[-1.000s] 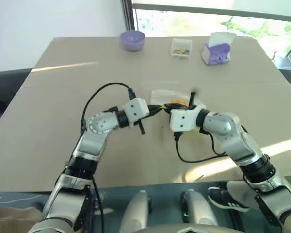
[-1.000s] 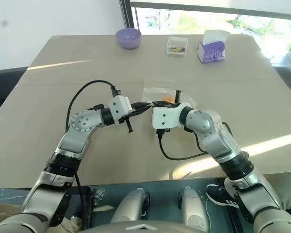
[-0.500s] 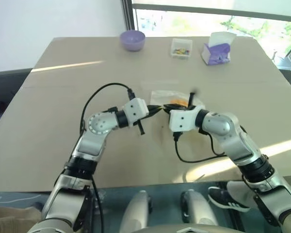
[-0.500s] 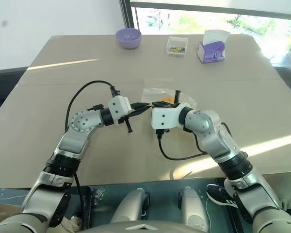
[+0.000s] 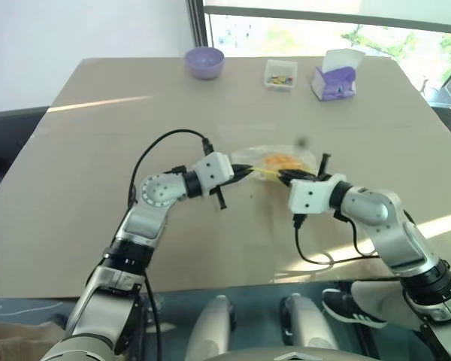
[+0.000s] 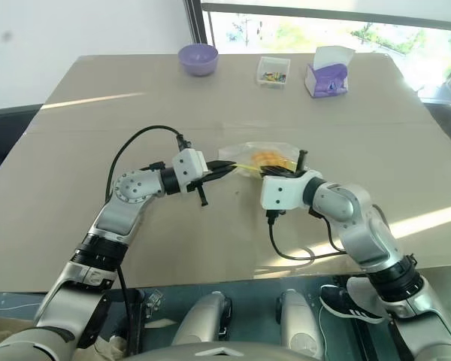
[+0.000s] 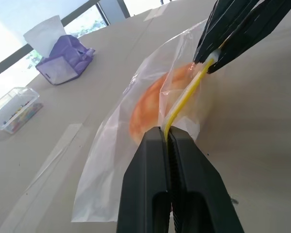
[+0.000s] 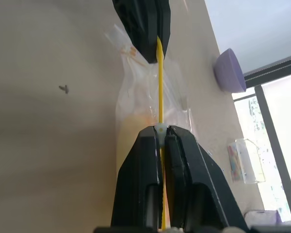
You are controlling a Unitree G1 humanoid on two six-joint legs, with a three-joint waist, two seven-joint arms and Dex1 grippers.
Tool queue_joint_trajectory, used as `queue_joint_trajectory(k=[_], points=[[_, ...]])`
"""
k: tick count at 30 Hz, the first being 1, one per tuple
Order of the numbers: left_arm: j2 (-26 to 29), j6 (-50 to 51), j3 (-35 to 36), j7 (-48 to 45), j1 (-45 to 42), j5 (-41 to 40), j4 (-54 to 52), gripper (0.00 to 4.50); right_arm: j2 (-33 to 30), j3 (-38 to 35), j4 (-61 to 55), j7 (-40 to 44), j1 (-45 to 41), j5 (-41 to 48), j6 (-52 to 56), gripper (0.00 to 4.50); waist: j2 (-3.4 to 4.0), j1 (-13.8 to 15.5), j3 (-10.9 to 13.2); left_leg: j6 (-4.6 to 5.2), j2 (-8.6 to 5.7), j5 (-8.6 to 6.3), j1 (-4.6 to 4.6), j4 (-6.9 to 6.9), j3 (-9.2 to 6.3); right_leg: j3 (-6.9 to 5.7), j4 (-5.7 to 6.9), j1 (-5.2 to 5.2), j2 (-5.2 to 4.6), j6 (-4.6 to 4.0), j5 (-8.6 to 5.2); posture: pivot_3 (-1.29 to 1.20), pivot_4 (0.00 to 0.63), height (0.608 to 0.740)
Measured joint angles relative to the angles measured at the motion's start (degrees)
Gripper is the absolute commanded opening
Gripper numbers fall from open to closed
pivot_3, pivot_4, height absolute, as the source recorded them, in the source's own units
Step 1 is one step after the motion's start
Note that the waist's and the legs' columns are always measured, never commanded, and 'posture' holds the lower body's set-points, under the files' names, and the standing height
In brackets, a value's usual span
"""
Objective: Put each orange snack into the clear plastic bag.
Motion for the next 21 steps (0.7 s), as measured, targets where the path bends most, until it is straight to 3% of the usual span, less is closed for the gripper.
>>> queue_joint_trajectory(k=[21], points=[[0.6, -1.4, -0.2, -0.4, -0.2, 0.0, 2.1, 0.0, -9.1, -7.7, 0.0, -3.6, 8.8, 1.1, -1.6, 0.05, 0.0, 0.0, 0.0, 0.0, 0.0, 0.0, 0.0, 0.0, 0.01, 0.01, -0.01, 0.01, -0.01, 0.0, 0.0, 0.0, 0.15, 0.74]])
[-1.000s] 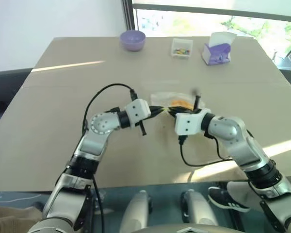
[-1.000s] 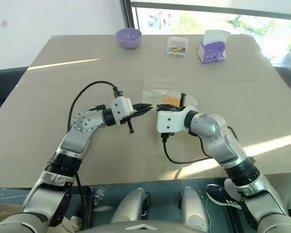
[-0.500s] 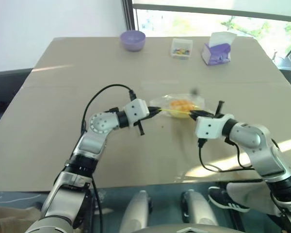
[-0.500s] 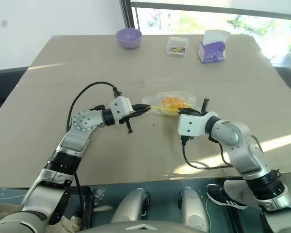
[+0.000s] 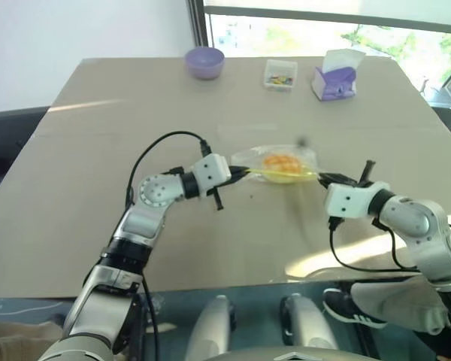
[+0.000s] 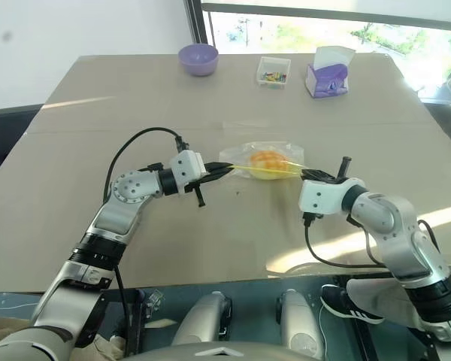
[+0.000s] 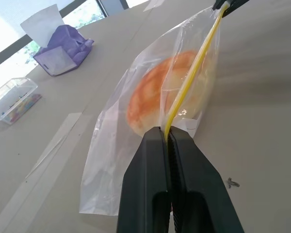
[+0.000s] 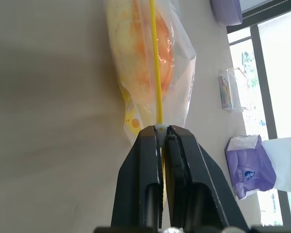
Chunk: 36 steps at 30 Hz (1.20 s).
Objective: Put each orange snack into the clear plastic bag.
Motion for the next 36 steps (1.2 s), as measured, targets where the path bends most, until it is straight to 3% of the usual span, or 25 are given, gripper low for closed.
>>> queue_joint_trajectory(k=[5, 8, 13, 22, 32, 36], points=[[0.0, 0.0, 0.0, 0.0, 0.0, 0.0, 0.0, 0.0, 0.0, -0.1, 0.5, -0.2, 0.1, 0.8, -0.1, 0.05, 0.0, 0.0, 0.0, 0.0, 0.0, 0.0, 0.0, 0.0, 0.0, 0.0, 0.0, 0.0, 0.0, 0.0, 0.0, 0.0, 0.15, 0.74], [0.1, 0.0, 0.7, 0.4, 0.0, 0.0, 0.5, 0.0, 0.0, -0.9, 0.8, 0.8, 0.9, 2.7, 1.4, 1.12, 0.0, 0.0, 0.0, 0.0, 0.0, 0.0, 0.0, 0.0, -0.01, 0.0, 0.0, 0.0, 0.0, 0.0, 0.0, 0.0, 0.15, 0.74], [0.5, 0.3, 2.9, 0.6, 0.0, 0.0, 1.8, 0.0, 2.1, -0.9, 2.3, -0.1, 2.7, 2.2, 2.1, 3.48, 0.0, 0.0, 0.0, 0.0, 0.0, 0.0, 0.0, 0.0, 0.01, 0.01, 0.0, 0.0, 0.0, 0.0, 0.0, 0.0, 0.15, 0.74], [-0.4, 0.5, 2.8, 0.5, -0.1, 0.0, 1.8, 0.0, 5.7, -0.6, -2.4, 3.8, 3.1, 8.0, 5.3, 3.48, 0.0, 0.0, 0.0, 0.0, 0.0, 0.0, 0.0, 0.01, -0.01, 0.0, 0.0, 0.01, 0.0, 0.0, 0.0, 0.0, 0.15, 0.74], [-0.2, 0.9, 3.0, 0.5, -0.4, 0.1, 1.8, 0.0, -1.8, -11.8, -11.1, 11.2, 10.5, 18.1, 14.9, 3.48, 0.0, 0.0, 0.0, 0.0, 0.01, 0.0, 0.01, 0.0, -0.02, -0.01, 0.01, 0.02, 0.0, 0.0, 0.0, 0.0, 0.15, 0.74], [-0.2, 1.9, 3.0, 0.5, -0.8, 0.1, 1.8, 0.0, -2.1, -11.3, -13.8, 11.4, 9.7, 19.4, 15.9, 3.48, 0.0, -0.1, 0.0, 0.0, 0.03, 0.0, 0.05, 0.01, -0.02, 0.0, 0.04, 0.03, 0.02, 0.0, 0.0, 0.0, 0.15, 0.74]])
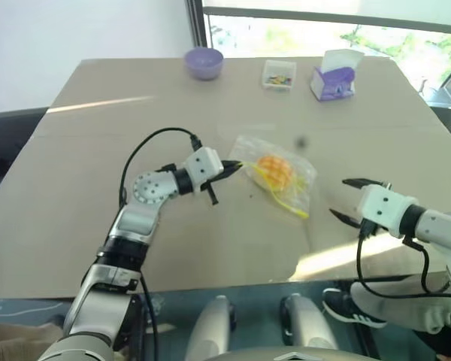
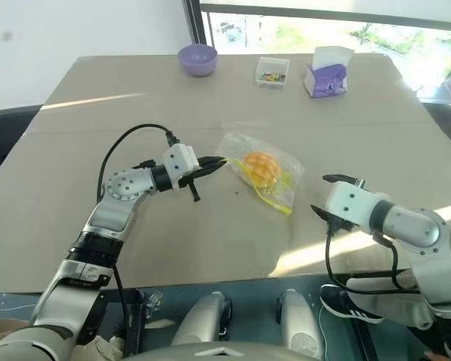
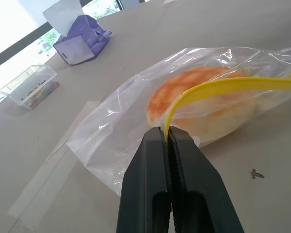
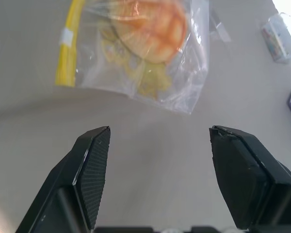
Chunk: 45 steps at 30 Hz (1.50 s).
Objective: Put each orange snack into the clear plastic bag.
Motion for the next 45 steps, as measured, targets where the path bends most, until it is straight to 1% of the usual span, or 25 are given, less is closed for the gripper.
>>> queue_joint_trajectory(k=[2, 4, 8, 12, 15, 16, 18, 20, 22, 23, 26, 28, 30, 32, 33, 34, 35, 36, 38, 40, 42, 43, 45], points=[[0.0, 0.3, 0.1, 0.0, -0.2, 0.0, 0.0, 0.0, 0.8, 1.7, -0.9, -0.2, -0.7, 0.0, 0.6, 3.48, -0.02, 0.1, 0.0, 0.0, 0.0, 0.0, 0.0, 0.0, -0.01, -0.02, 0.0, 0.01, 0.0, 0.0, 0.0, 0.0, 0.15, 0.74], [-0.4, 1.0, 0.0, 0.1, -0.6, 0.0, 0.0, 0.0, 2.9, 5.3, -1.7, -0.5, -1.9, 0.0, 1.6, 3.48, -0.02, 0.1, 0.0, 0.0, -0.01, 0.0, -0.02, 0.01, -0.01, -0.01, 0.0, 0.0, -0.01, 0.0, 0.0, 0.0, 0.15, 0.74], [-0.8, 3.0, 0.2, 0.2, -0.9, -0.4, -0.7, 0.0, 4.8, 10.7, -2.6, -1.5, -3.1, -1.0, 3.4, 3.48, -0.02, 0.2, 0.0, 0.0, -0.03, 0.0, -0.05, 0.02, -0.01, -0.01, -0.03, 0.0, -0.03, 0.0, 0.0, 0.0, 0.15, 0.74], [-0.9, 4.4, 0.6, 0.2, -0.9, -0.7, -1.3, 0.0, 5.7, 12.8, -2.1, -2.9, -3.5, -2.7, 3.8, 3.48, -0.02, 0.2, 0.0, 0.0, -0.02, 0.0, -0.05, 0.02, -0.03, -0.04, -0.03, 0.0, -0.02, 0.0, 0.0, 0.0, 0.15, 0.74], [-1.0, 5.3, 0.9, 0.3, -0.8, -0.7, -2.6, 0.0, 7.1, 15.1, 1.2, -4.8, -4.1, -4.9, 2.6, 3.48, -0.02, 0.2, 0.0, 0.0, -0.02, 0.0, -0.04, 0.02, -0.02, -0.03, -0.02, 0.0, -0.02, 0.0, 0.0, 0.0, 0.15, 0.74], [-1.1, 5.7, 0.9, 0.3, -0.8, -0.8, -3.0, 0.0, 7.8, 15.8, 3.0, -5.6, -4.4, -5.7, 1.7, 3.24, -0.02, 0.2, 0.0, 0.0, -0.02, 0.0, -0.04, 0.02, -0.02, -0.03, -0.02, 0.0, -0.02, 0.0, 0.0, 0.0, 0.15, 0.74], [-1.2, 6.4, 1.0, 0.6, -0.8, -0.8, -3.9, 0.0, 9.0, 17.5, 7.4, -7.3, -4.8, -7.7, -0.6, 2.58, -0.02, 0.1, 0.0, -0.01, -0.03, 0.0, -0.04, 0.02, -0.01, -0.02, -0.02, 0.0, -0.02, 0.0, 0.0, 0.0, 0.15, 0.74], [-1.2, 7.1, 1.1, 0.8, -0.8, -0.8, -4.1, 0.0, 10.1, 18.4, 10.2, -8.4, -5.2, -8.9, -3.2, 1.64, -0.02, 0.1, 0.0, -0.01, -0.02, 0.0, -0.03, 0.02, -0.01, -0.02, -0.02, 0.0, -0.01, 0.0, 0.0, 0.0, 0.15, 0.74], [-1.2, 7.5, 1.1, 0.9, -0.7, -0.9, -4.6, 0.0, 10.7, 18.9, 12.6, -9.6, -5.8, -9.9, -5.2, 0.53, -0.02, 0.1, 0.0, -0.01, -0.02, 0.0, -0.03, 0.02, -0.01, -0.02, -0.02, 0.0, -0.02, 0.0, 0.0, 0.0, 0.15, 0.74], [-1.2, 7.5, 1.1, 1.0, -0.7, -0.9, -4.8, 0.0, 10.8, 18.9, 13.5, -10.0, -6.0, -10.2, -5.9, 0.07, -0.02, 0.1, 0.0, -0.01, -0.03, 0.0, -0.04, 0.02, -0.01, -0.02, -0.02, 0.0, -0.02, 0.0, 0.0, 0.0, 0.15, 0.74], [-1.2, 7.8, 1.1, 1.1, -0.6, -1.1, -5.5, 0.0, 10.8, 18.3, 14.9, -10.2, -6.7, -10.1, -7.3, 0.03, -0.02, 0.1, 0.0, -0.01, -0.03, 0.0, -0.04, 0.02, -0.02, -0.02, -0.02, 0.0, -0.02, 0.0, 0.0, 0.0, 0.15, 0.74], [-1.1, 8.2, 1.2, 1.1, -0.6, -1.3, -5.5, 0.0, 10.5, 16.4, 14.9, -10.0, -7.3, -9.1, -7.4, 0.03, -0.02, 0.1, 0.0, -0.01, -0.03, 0.0, -0.04, 0.02, -0.01, -0.02, -0.02, 0.0, -0.02, 0.0, 0.0, 0.0, 0.15, 0.74], [-1.0, 8.4, 1.3, 1.1, -0.6, -1.6, -5.5, 0.0, 9.7, 13.6, 14.4, -9.6, -7.8, -7.9, -7.3, 0.03, -0.02, 0.2, 0.0, -0.01, -0.03, 0.0, -0.04, 0.02, -0.01, -0.02, -0.02, 0.0, -0.02, 0.0, 0.0, 0.0, 0.15, 0.74], [-0.6, 8.8, 1.9, 0.7, -0.7, -2.5, -5.5, 0.0, 7.5, 9.1, 11.9, -8.2, -8.3, -4.8, -6.3, 0.03, -0.01, 0.2, 0.0, 0.0, -0.03, 0.0, -0.05, 0.02, -0.02, -0.02, -0.02, 0.0, -0.02, 0.0, 0.0, 0.0, 0.15, 0.74], [-0.6, 8.8, 1.9, 0.6, -0.7, -2.6, -5.5, 0.0, 7.3, 8.7, 11.7, -8.0, -8.4, -4.6, -6.2, 0.03, -0.01, 0.2, 0.0, 0.0, -0.02, 0.0, -0.05, 0.02, -0.02, -0.02, -0.02, 0.0, -0.02, 0.0, 0.0, 0.0, 0.15, 0.74], [-0.5, 8.8, 2.1, 0.2, -0.8, -3.2, -5.6, 0.0, 6.3, 6.4, 10.5, -7.4, -9.7, -3.5, -5.8, 0.03, -0.01, 0.2, 0.0, 0.0, -0.02, 0.0, -0.04, 0.02, -0.02, -0.02, -0.02, 0.0, -0.02, 0.0, 0.0, 0.0, 0.15, 0.74], [-0.5, 10.0, 2.4, -0.7, -1.4, -4.9, -5.6, 0.0, 5.2, 4.2, 9.4, -5.7, -11.0, -0.7, -4.2, 0.03, 0.0, 0.1, 0.0, 0.0, -0.02, 0.0, -0.07, 0.02, -0.02, -0.03, -0.01, -0.01, -0.02, 0.0, 0.0, 0.0, 0.15, 0.74], [-0.3, 12.4, 3.5, -2.8, -3.4, -8.5, -6.0, 0.0, 2.9, 0.7, 8.0, -2.7, -13.3, 4.3, -1.5, 0.03, 0.01, 0.1, 0.0, 0.0, -0.01, 0.0, -0.06, 0.03, -0.05, -0.05, -0.01, 0.0, -0.02, 0.0, 0.0, 0.0, 0.15, 0.74], [0.5, 14.4, 4.5, -4.2, -5.4, -11.2, -7.2, 0.0, 1.5, -2.1, 7.1, -0.9, -15.9, 8.0, 0.6, 0.03, 0.01, 0.1, 0.0, 0.0, -0.01, 0.0, -0.06, 0.02, -0.04, -0.05, -0.02, 0.01, -0.01, 0.0, 0.0, 0.0, 0.15, 0.74], [0.9, 16.3, 5.8, -5.0, -7.8, -13.3, -7.7, 0.0, 0.1, -3.2, 7.2, 0.1, -18.5, 10.4, 2.3, 0.03, 0.01, 0.1, 0.0, 0.0, -0.01, 0.0, -0.06, 0.02, -0.04, -0.05, -0.02, 0.01, -0.02, 0.0, 0.0, 0.0, 0.15, 0.74], [1.2, 16.5, 5.8, -5.0, -9.6, -13.3, -7.3, 0.0, -0.5, -3.2, 8.3, -0.3, -21.0, 10.5, 2.8, 0.03, 0.01, 0.1, 0.0, 0.0, -0.02, 0.0, -0.05, 0.01, 0.0, -0.02, -0.04, 0.0, -0.02, 0.0, 0.0, 0.0, 0.15, 0.74], [1.0, 14.9, 5.1, -4.2, -11.2, -11.3, -4.7, 0.0, 0.8, -1.7, 11.9, -2.7, -24.5, 8.8, 1.5, 0.03, 0.0, -0.1, 0.0, 0.0, -0.03, 0.0, -0.03, 0.02, 0.04, 0.01, -0.02, 0.0, -0.01, 0.0, 0.01, 0.0, 0.15, 0.74], [0.6, 12.2, 4.3, -2.8, -12.0, -9.2, -2.5, 0.0, 1.6, 0.0, 15.1, -4.9, -26.3, 6.7, -0.3, 0.03, -0.02, 0.0, 0.0, 0.0, -0.02, 0.0, 0.01, 0.02, 0.03, 0.01, -0.01, 0.01, -0.01, 0.0, 0.0, 0.0, 0.15, 0.74]])
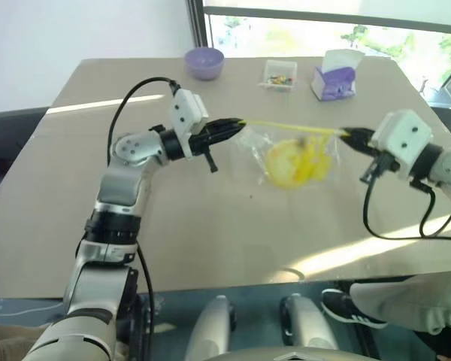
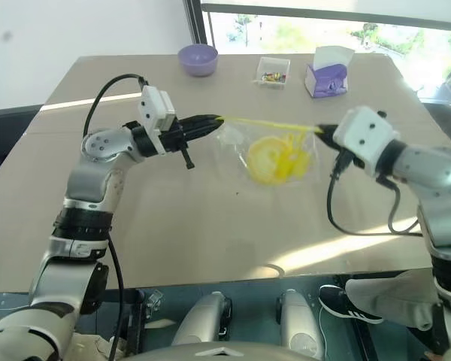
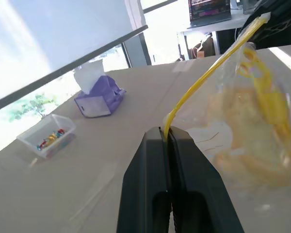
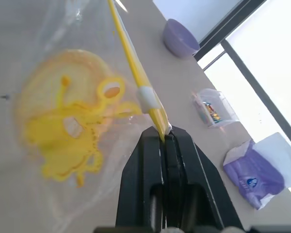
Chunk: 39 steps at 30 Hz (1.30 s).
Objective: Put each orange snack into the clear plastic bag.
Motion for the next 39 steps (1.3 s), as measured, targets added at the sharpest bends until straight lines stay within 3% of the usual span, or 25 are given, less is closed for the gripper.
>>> queue_joint_trajectory(k=[4, 8, 17, 18, 19, 21, 25, 26, 28, 33, 39], points=[[-2.7, -7.1, -1.2, 5.3, -3.7, 5.1, 6.7, 0.0, 2.5, 4.0, 9.1, -6.0, -3.6, -6.2, -7.0, 0.03, 0.0, 0.2, 0.0, -0.01, -0.02, 0.01, -0.15, 0.0, 0.0, 0.0, -0.05, -0.08, -0.03, 0.0, 0.0, 0.0, 0.15, 0.74], [-3.1, -10.1, -1.1, 6.1, -3.8, 5.5, 7.2, 0.0, 2.8, 4.0, 10.3, -7.7, -3.1, -7.8, -10.8, 0.03, 0.01, 0.1, 0.0, -0.06, -0.03, 0.03, -0.27, -0.13, 0.05, 0.03, -0.13, -0.21, -0.05, 0.01, 0.0, 0.0, 0.15, 0.74], [-1.1, -14.2, -5.6, 3.1, 17.1, 8.6, -0.6, 0.0, 4.5, 8.8, 8.8, -7.5, 15.2, -10.6, -15.7, 0.03, 0.05, 0.1, 0.0, 0.15, -0.03, -0.1, -0.17, -0.07, 0.15, 0.16, -0.05, -0.22, -0.04, 0.01, 0.0, 0.0, 0.15, 0.74], [-0.6, -14.0, -5.7, 2.3, 18.6, 8.5, -2.2, 0.5, 4.5, 8.9, 8.6, -7.4, 15.9, -10.8, -15.9, 0.45, 0.05, 0.1, 0.0, 0.15, -0.02, -0.09, -0.12, -0.06, 0.13, 0.16, -0.01, -0.19, -0.03, 0.01, 0.0, 0.0, 0.15, 0.74], [-0.2, -13.8, -5.7, 1.8, 19.4, 8.3, -3.3, 0.64, 4.4, 8.9, 8.3, -7.3, 16.5, -10.7, -15.9, 0.57, 0.05, 0.1, 0.0, 0.15, 0.0, -0.09, -0.06, -0.05, 0.12, 0.15, -0.01, -0.13, -0.02, 0.0, 0.0, 0.0, 0.15, 0.74], [2.9, -11.2, -5.3, -0.7, 22.0, 6.3, -6.9, 1.38, 3.6, 8.2, 6.8, -6.2, 19.5, -10.0, -15.2, 1.34, 0.05, 0.1, 0.0, 0.15, 0.04, -0.1, 0.1, -0.05, 0.08, 0.12, 0.02, 0.02, 0.01, 0.0, -0.01, 0.0, 0.15, 0.74], [6.0, -4.5, -3.2, -4.2, 23.6, 2.0, -9.9, 3.29, 2.7, 6.7, 5.2, -3.9, 22.8, -7.9, -13.6, 3.28, 0.06, 0.1, 0.0, 0.15, 0.04, -0.1, 0.11, -0.02, 0.1, 0.13, 0.05, 0.03, 0.01, 0.0, -0.01, 0.0, 0.15, 0.74], [7.0, -1.9, -2.9, -5.5, 24.0, 0.1, -11.3, 3.95, 2.4, 5.7, 3.6, -3.2, 24.1, -6.7, -12.9, 3.92, 0.05, 0.1, 0.0, 0.15, 0.04, -0.1, 0.09, -0.02, 0.09, 0.13, 0.03, 0.02, 0.0, 0.0, -0.01, 0.0, 0.15, 0.74], [8.0, 1.2, -2.1, -6.6, 24.4, -2.1, -12.4, 4.41, 1.9, 4.1, 1.9, -2.3, 25.7, -5.3, -12.2, 4.43, 0.06, 0.1, 0.0, 0.15, 0.04, -0.1, 0.08, -0.02, 0.1, 0.14, 0.01, 0.02, 0.0, 0.0, -0.01, 0.0, 0.15, 0.74], [12.5, 10.5, 4.2, -8.5, 26.8, -8.4, -14.4, 4.41, 1.0, -6.9, -5.5, 1.8, 35.8, 5.5, -6.8, 4.43, 0.05, 0.2, 0.0, 0.16, 0.06, -0.1, 0.02, -0.03, 0.04, 0.06, -0.02, 0.02, 0.0, 0.0, -0.01, 0.0, 0.15, 0.74], [13.9, 15.1, 8.1, -8.6, 27.1, -11.8, -16.4, 4.41, 0.9, -19.4, -13.6, 3.5, 42.5, 16.8, 0.5, 4.43, 0.02, 0.2, 0.0, 0.16, 0.09, -0.1, 0.07, -0.02, 0.04, 0.07, -0.01, 0.05, 0.02, 0.0, -0.02, 0.0, 0.15, 0.74]])
